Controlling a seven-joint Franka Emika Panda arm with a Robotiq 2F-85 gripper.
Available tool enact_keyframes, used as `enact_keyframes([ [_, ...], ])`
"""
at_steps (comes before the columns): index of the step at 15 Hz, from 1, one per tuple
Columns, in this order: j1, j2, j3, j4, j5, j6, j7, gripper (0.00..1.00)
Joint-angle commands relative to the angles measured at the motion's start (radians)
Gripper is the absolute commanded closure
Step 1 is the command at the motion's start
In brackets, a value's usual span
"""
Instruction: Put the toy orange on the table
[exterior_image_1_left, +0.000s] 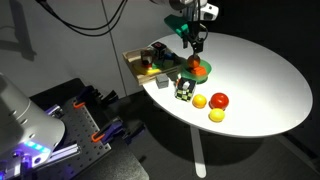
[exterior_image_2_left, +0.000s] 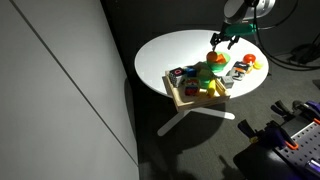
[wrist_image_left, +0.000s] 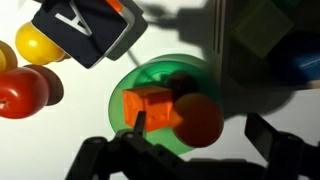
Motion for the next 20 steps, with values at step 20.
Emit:
enact_keyframes([
  [20,0.103,0.144,-0.097,0.092,-0.081,0.153,0.063,0.00],
])
